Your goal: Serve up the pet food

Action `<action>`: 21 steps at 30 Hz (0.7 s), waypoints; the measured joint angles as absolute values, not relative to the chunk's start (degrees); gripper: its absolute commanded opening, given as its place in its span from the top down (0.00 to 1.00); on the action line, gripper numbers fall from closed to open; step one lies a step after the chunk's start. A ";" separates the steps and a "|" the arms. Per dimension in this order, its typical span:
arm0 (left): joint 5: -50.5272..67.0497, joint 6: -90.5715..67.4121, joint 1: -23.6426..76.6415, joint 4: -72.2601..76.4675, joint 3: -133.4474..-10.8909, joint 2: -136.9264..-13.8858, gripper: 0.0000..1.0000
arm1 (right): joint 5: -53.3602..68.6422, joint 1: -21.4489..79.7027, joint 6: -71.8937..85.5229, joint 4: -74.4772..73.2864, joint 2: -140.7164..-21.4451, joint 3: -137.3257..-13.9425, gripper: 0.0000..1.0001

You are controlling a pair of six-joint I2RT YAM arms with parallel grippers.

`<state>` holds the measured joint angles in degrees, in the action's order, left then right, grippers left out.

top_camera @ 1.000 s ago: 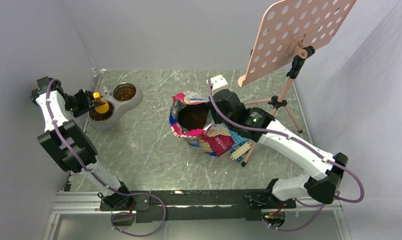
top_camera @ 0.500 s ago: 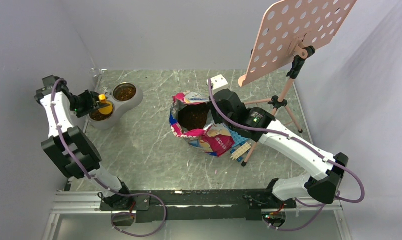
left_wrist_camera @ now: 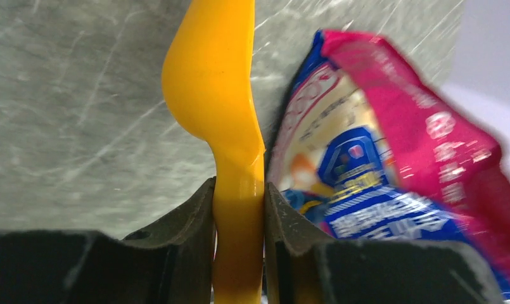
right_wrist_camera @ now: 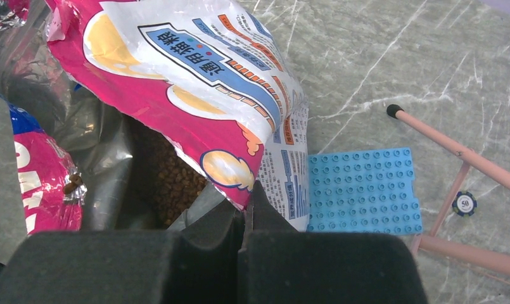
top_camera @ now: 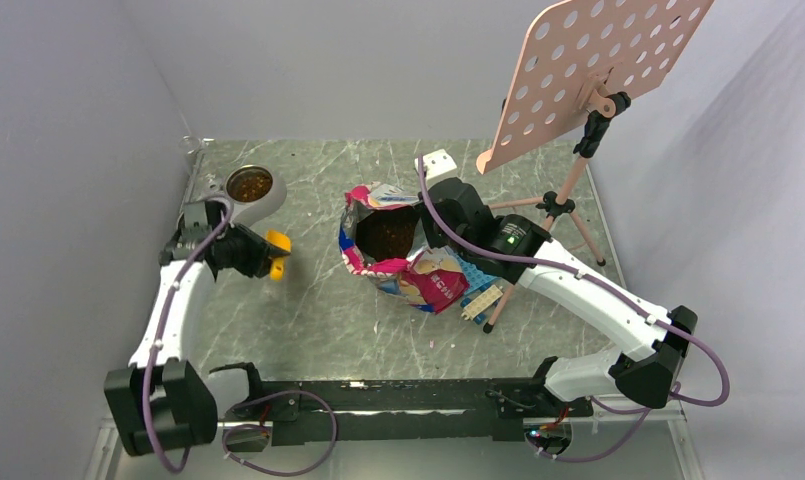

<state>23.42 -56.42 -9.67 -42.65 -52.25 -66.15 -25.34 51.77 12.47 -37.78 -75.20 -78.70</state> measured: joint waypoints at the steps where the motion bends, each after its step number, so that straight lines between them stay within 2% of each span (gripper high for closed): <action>1: 23.27 -53.95 -8.82 -41.08 -49.63 -64.27 0.98 | -25.21 51.77 12.56 -37.78 -75.20 -78.70 1.00; 4: 23.53 -48.56 -8.43 -39.38 -43.16 -60.86 0.90 | -24.84 51.77 12.75 -37.89 -75.07 -78.70 1.00; 9: 23.29 -42.89 -8.43 -39.55 -36.05 -59.70 0.68 | -24.16 51.70 13.23 -38.04 -74.98 -78.70 1.00; 12: 22.37 -40.69 -8.64 -40.32 -36.25 -59.44 0.47 | -23.79 51.70 13.41 -38.11 -74.96 -78.74 1.00; 14: 21.56 -39.40 -9.19 -41.50 -36.29 -59.66 0.27 | -23.57 51.70 13.56 -38.17 -74.96 -78.81 1.00; 16: 20.88 -38.50 -9.54 -43.05 -36.29 -59.70 0.16 | -23.46 51.70 13.67 -38.33 -74.94 -78.81 1.00; 18: 19.90 -38.44 -9.72 -44.88 -36.38 -58.78 0.11 | -23.44 51.70 13.74 -38.54 -74.91 -78.87 1.00; 21: 18.09 -38.79 -9.72 -48.82 -37.63 -54.70 0.13 | -23.40 51.70 13.78 -39.00 -74.91 -79.11 1.00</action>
<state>18.09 -38.79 -9.72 -48.82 -37.63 -54.70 -23.40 51.70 13.78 -39.00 -74.91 -79.11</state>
